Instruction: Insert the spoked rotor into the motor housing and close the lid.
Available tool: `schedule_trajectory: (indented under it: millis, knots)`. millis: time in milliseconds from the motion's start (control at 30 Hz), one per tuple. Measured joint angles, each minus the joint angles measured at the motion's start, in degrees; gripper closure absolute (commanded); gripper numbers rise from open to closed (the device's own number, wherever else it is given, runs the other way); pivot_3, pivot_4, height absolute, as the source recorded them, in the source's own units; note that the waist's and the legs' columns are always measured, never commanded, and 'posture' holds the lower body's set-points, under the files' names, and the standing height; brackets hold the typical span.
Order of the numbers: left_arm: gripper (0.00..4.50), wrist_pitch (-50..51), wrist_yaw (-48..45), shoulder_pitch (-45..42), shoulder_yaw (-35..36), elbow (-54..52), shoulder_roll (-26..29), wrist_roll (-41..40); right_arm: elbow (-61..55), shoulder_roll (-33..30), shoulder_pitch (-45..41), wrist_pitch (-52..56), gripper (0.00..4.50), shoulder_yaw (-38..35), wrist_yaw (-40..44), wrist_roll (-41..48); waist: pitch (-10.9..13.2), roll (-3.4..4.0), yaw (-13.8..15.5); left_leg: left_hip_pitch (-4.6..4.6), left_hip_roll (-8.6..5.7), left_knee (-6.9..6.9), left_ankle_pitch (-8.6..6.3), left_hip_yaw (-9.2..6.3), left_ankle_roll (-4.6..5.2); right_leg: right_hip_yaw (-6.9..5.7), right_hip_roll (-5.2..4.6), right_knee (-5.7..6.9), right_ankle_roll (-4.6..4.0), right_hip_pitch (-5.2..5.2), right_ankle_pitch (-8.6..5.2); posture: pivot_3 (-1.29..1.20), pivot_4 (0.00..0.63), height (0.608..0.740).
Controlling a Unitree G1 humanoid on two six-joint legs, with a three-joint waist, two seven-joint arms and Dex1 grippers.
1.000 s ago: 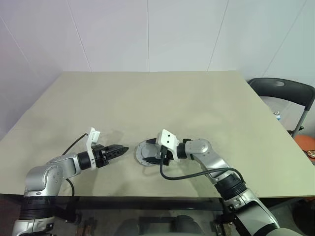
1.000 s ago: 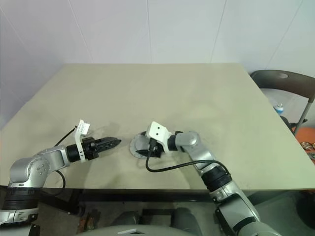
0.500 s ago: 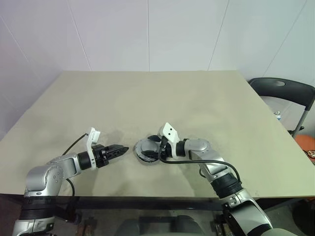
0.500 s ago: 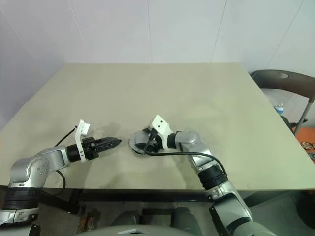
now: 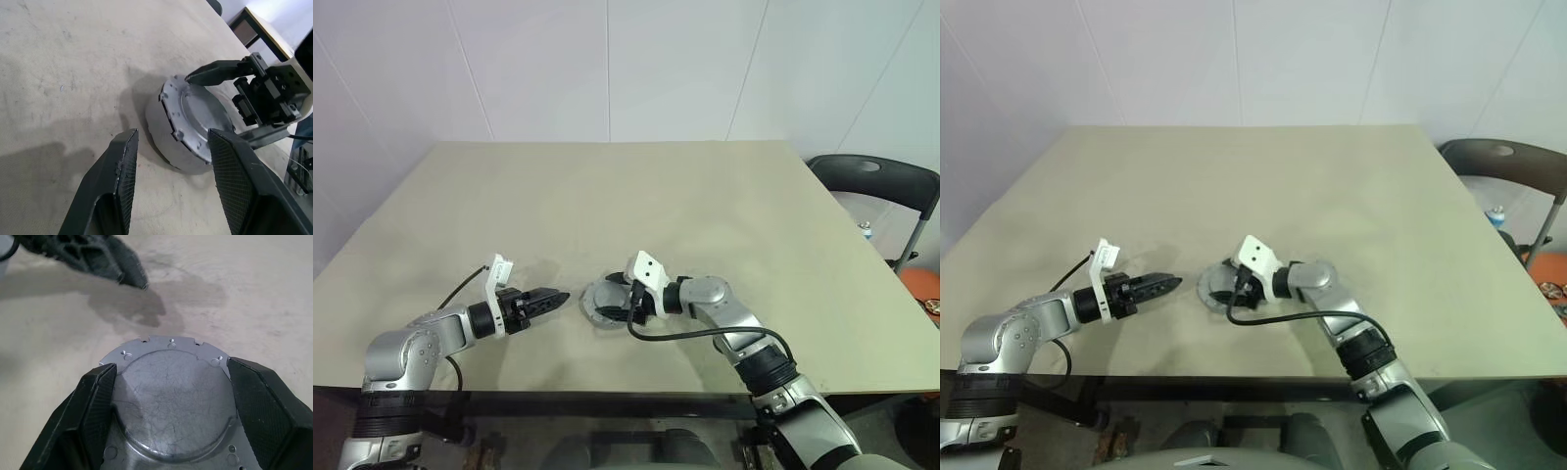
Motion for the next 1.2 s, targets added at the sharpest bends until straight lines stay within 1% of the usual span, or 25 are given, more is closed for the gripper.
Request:
schedule_trajectory:
  millis: [400,600,1000,1133,1200]
  knots:
    - [2.07,0.07,0.42,0.00,0.00,-0.01,-0.12,-0.01,1.85,0.87,-0.02,-2.70,1.23,-0.09,-1.82,-1.08,0.00,-0.01,-0.04,0.05,0.02,0.01,0.00,0.00,0.00,0.01,0.02,0.03,0.00,0.03,0.00,0.00,0.000,0.740]
    - [2.07,0.07,0.43,-0.42,-0.01,0.01,-0.38,-0.01,1.85,-0.31,-0.15,-1.88,1.23,-0.43,0.23,-0.46,-0.01,-0.01,0.27,0.07,0.00,0.02,0.00,0.00,0.00,0.00,0.01,0.00,0.00,0.09,0.00,0.00,0.000,0.740]
    - [2.07,0.13,0.97,-0.57,-0.01,0.04,-0.59,-0.02,2.36,-0.31,-0.17,-2.45,1.23,-0.62,0.50,-0.21,-0.01,-0.01,0.30,0.06,-0.02,0.01,0.00,0.00,0.00,0.00,-0.02,-0.03,0.00,0.10,0.00,0.00,0.000,0.740]
    - [2.07,0.16,1.04,-0.18,-0.01,-0.02,-0.81,-0.04,2.74,-0.08,-0.87,2.09,1.23,-2.36,2.00,2.78,-0.01,-0.01,0.33,0.04,-0.02,0.02,0.00,0.00,0.00,0.00,-0.03,-0.03,0.00,0.09,0.00,0.00,0.000,0.740]
    - [2.07,0.19,1.08,0.06,-0.01,-0.02,-0.94,-0.04,3.35,-0.21,-1.56,2.50,1.23,-2.36,2.68,3.21,-0.01,-0.01,0.37,0.02,-0.03,0.02,0.00,-0.01,0.00,-0.01,-0.04,-0.03,0.00,0.08,0.00,0.00,0.000,0.740]
